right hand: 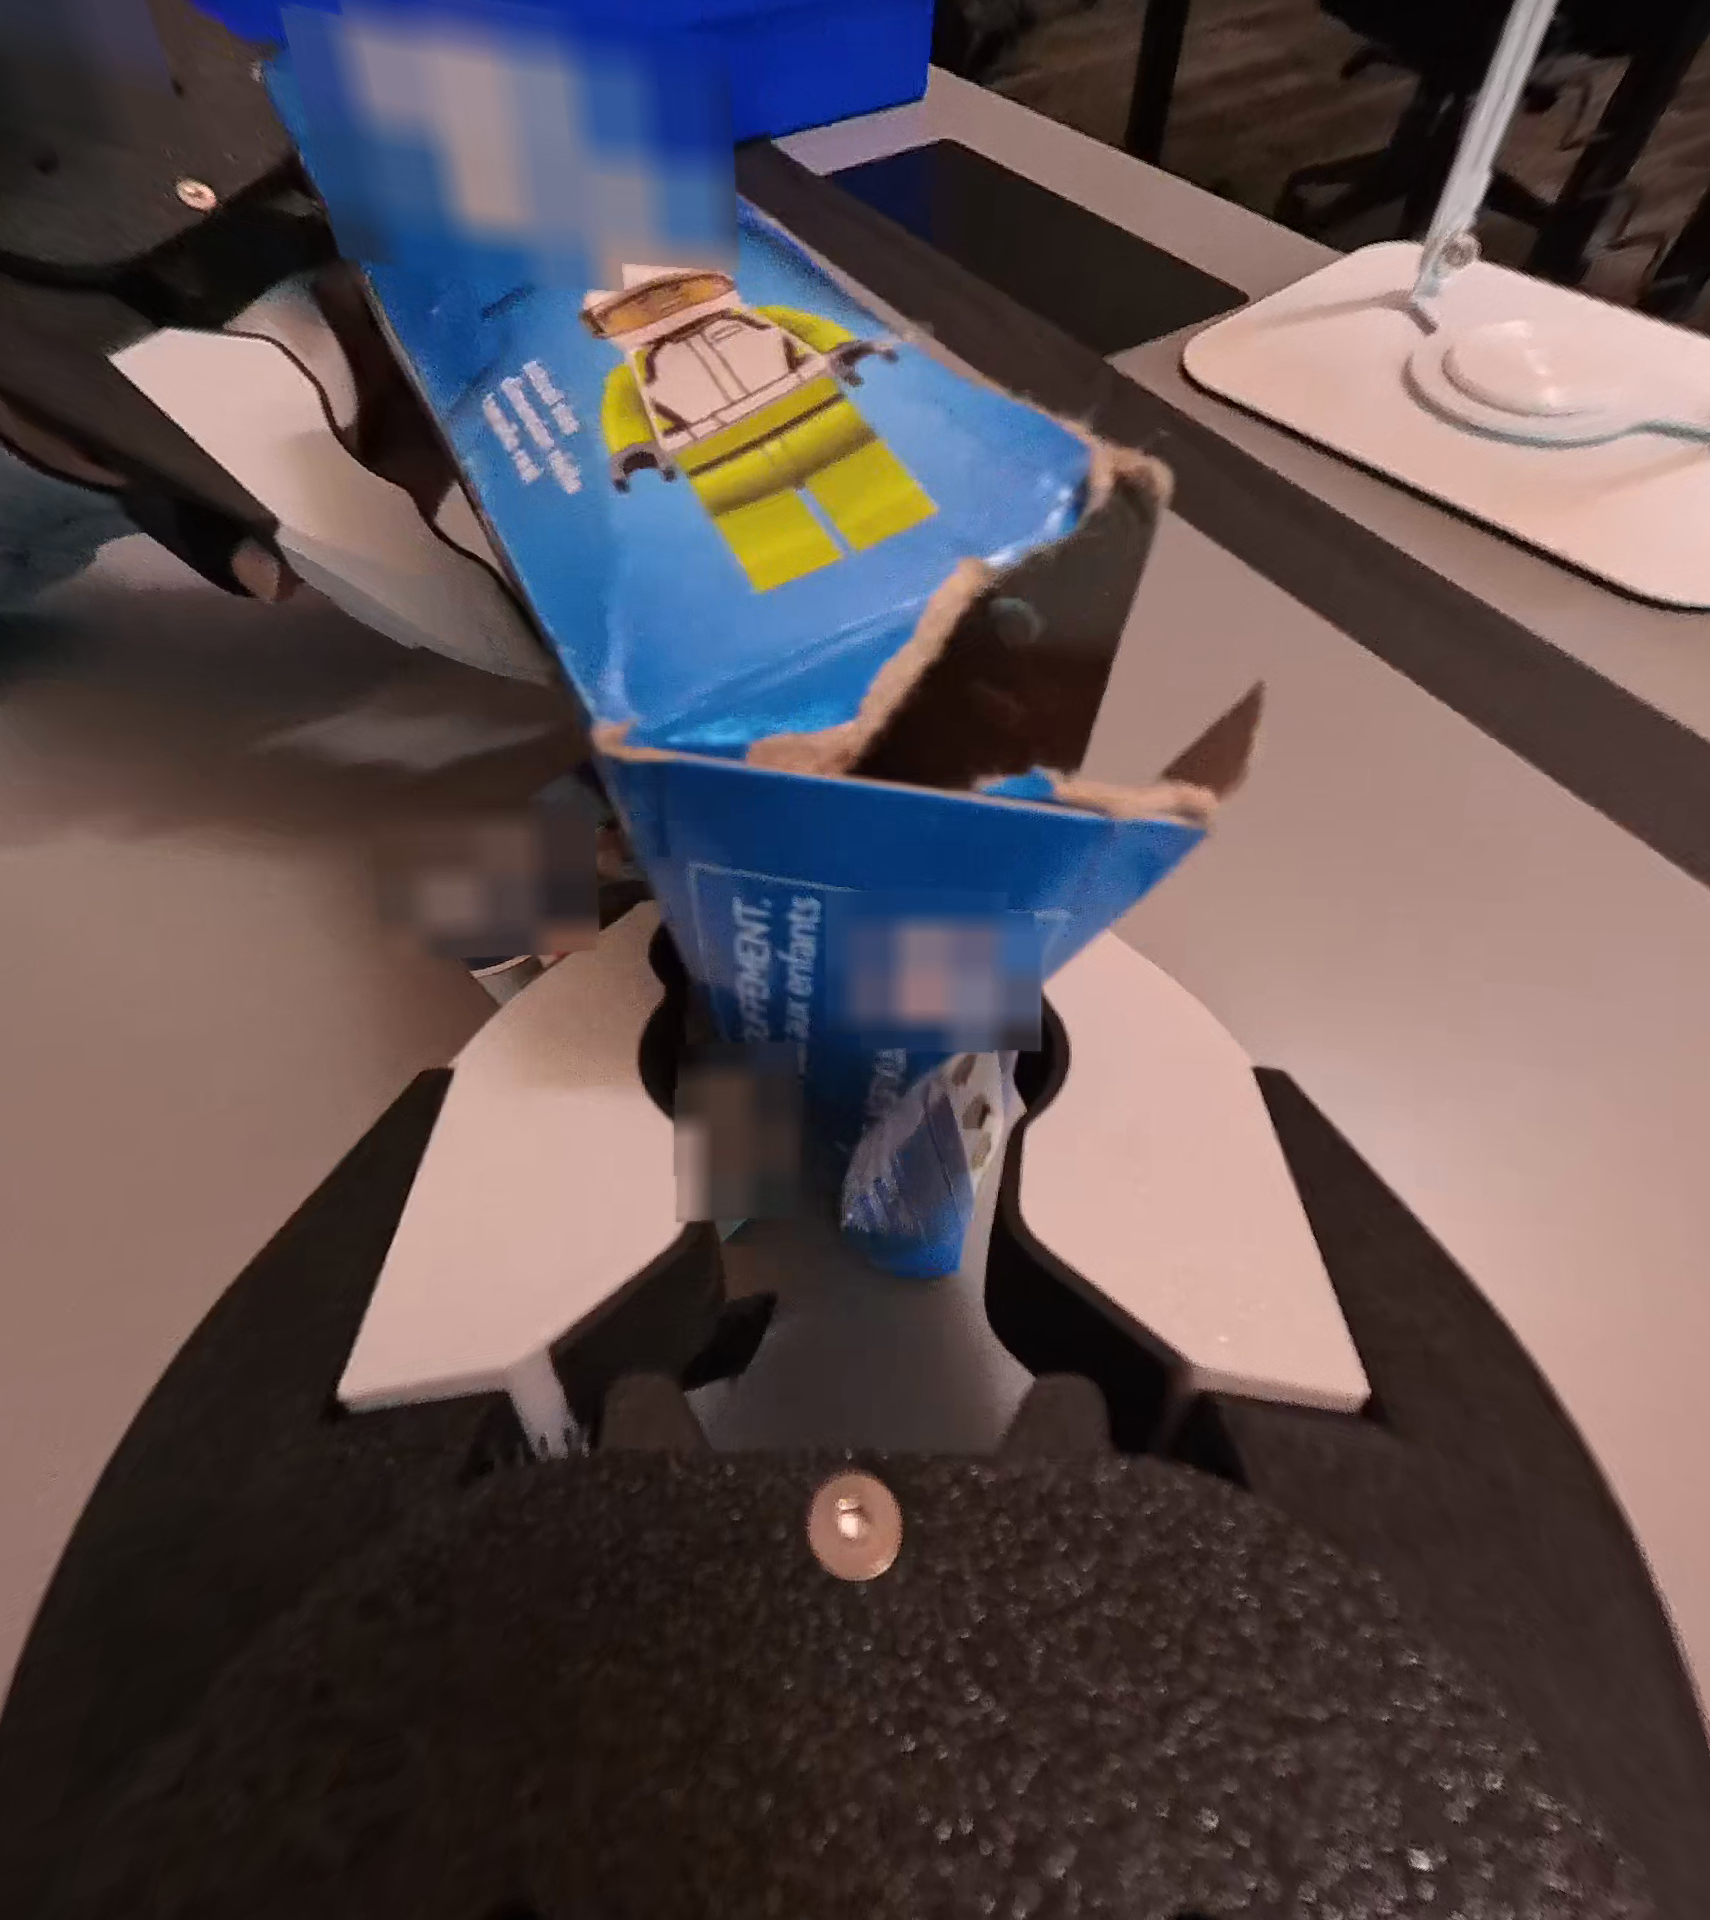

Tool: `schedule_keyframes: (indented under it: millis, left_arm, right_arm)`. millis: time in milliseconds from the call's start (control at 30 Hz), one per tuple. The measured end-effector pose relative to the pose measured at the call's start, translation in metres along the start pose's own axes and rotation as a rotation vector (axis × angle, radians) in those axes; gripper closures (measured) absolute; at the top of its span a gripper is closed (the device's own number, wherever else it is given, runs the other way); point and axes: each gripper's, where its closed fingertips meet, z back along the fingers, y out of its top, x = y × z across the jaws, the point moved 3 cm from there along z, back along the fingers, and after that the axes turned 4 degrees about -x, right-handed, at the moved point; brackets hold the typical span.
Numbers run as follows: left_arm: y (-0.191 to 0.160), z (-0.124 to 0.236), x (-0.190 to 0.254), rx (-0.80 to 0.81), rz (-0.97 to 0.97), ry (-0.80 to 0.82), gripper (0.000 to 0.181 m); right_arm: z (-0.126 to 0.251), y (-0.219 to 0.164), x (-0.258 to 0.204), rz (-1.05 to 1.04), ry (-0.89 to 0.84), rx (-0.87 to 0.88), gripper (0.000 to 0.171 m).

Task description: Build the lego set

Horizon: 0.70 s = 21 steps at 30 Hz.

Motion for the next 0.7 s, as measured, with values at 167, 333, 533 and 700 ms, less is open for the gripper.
schedule_keyframes:
  millis: [167, 333, 533, 700]
  left_arm:
    - [-0.005, 0.009, -0.006, 0.012, 0.014, 0.022, 0.13]
    - [-0.013, 0.005, -0.003, -0.002, 0.041, 0.018, 0.132]
    - [0.016, 0.016, -0.032, 0.025, 0.097, 0.043, 0.133]
    - [0.073, 0.035, -0.086, 0.054, 0.117, 0.06, 0.134]
  right_arm:
    - [-0.002, -0.001, 0.007, -0.061, 0.107, 0.033, 0.118]
    - [-0.005, 0.001, 0.009, -0.079, 0.15, 0.043, 0.121]
    - [-0.001, 0.046, 0.025, -0.077, 0.13, 0.025, 0.122]
    - [0.005, 0.125, 0.06, -0.024, 0.065, 0.036, 0.115]
